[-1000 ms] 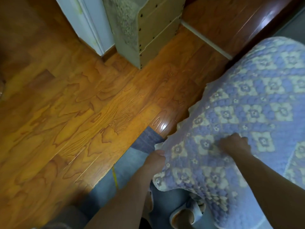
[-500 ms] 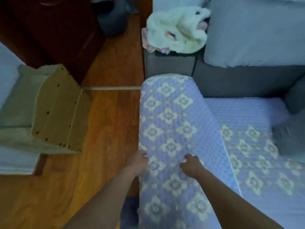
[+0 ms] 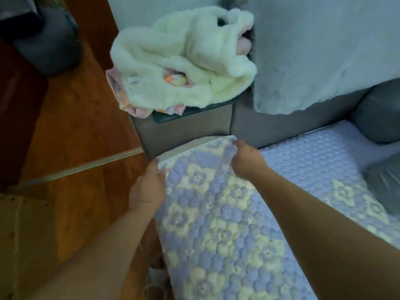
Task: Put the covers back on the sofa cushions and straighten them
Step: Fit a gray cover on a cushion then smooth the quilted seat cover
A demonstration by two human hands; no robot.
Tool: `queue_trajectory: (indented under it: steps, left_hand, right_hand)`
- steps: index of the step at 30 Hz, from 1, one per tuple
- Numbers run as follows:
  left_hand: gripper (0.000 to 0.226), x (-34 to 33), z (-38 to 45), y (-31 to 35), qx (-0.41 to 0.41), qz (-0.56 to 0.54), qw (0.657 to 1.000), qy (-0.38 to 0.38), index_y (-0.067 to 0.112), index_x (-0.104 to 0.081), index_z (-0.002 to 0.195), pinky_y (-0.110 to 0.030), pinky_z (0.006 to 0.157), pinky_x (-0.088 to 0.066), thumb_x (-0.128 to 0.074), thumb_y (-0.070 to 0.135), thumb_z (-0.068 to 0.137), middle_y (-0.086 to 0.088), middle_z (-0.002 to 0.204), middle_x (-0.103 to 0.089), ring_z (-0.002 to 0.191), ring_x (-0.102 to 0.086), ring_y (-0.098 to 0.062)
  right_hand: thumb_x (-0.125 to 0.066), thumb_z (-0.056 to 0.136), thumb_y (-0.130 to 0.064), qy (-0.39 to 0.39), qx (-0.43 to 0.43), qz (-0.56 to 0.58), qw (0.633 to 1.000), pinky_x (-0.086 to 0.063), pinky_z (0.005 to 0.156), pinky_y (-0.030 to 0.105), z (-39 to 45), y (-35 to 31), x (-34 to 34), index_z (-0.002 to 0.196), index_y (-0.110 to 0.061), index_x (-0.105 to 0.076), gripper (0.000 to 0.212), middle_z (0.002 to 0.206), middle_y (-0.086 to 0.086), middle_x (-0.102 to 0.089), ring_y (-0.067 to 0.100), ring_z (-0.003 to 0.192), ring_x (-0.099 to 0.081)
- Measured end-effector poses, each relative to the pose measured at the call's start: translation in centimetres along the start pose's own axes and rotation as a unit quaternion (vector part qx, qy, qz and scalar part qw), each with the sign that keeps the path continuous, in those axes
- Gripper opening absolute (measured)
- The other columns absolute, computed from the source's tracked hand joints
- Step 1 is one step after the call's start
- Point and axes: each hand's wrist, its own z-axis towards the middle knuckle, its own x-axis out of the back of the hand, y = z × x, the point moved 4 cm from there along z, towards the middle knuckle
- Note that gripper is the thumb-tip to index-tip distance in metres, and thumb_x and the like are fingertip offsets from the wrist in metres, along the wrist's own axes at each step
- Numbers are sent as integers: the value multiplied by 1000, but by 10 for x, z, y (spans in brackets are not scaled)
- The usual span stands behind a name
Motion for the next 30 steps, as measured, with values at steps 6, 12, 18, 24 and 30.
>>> queue_trajectory:
  steps: [6, 12, 18, 24, 30]
  left_hand:
    - [38, -6, 37, -39, 0, -187, 976, -111, 30, -51, 122, -32, 68, -51, -63, 50, 92, 8, 91, -63, 82, -67, -18]
    - [44, 6, 52, -55, 105, -207, 920, -316, 23, -41, 135, -28, 42, -44, -61, 35, 99, -14, 65, -63, 44, -58, -22]
    - [27, 39, 93, -39, 51, -224, 972, -46, 16, -53, 84, -34, 58, -49, -55, 38, 98, -12, 79, -69, 71, -67, -31]
    - [40, 37, 63, -43, 59, -212, 975, 29, 11, -41, 133, -29, 79, -37, -58, 22, 99, -2, 107, -54, 96, -55, -23]
    - [56, 3, 45, -13, -280, 24, 960, 15, 13, -51, 141, -45, 104, -43, -37, 44, 97, -6, 136, -50, 125, -46, -27]
  right_hand:
    - [-40, 96, -16, -122, -131, 15, 984, -57, 56, 38, 79, -23, -10, 142, -29, -33, 49, 92, 20, -65, 31, 67, -62]
    - [-55, 97, -24, -94, -134, -98, 982, -60, 54, 41, 68, -16, 7, 106, -11, -44, 19, 92, 19, -68, 33, 72, -70]
    - [-51, 94, -17, 211, -126, 63, 967, -45, 76, 47, 69, -48, 37, 118, -8, -45, 27, 112, 31, -58, 49, 101, -57]
    - [-53, 96, -23, 171, -93, 146, 970, -48, 69, 43, 60, -58, -6, 150, -14, -21, 64, 102, 14, -62, 37, 87, -59]
    - [-48, 98, -28, 178, 209, -43, 961, -43, 90, 39, 48, -44, -32, 112, -8, -61, 28, 113, 10, -58, 32, 108, -52]
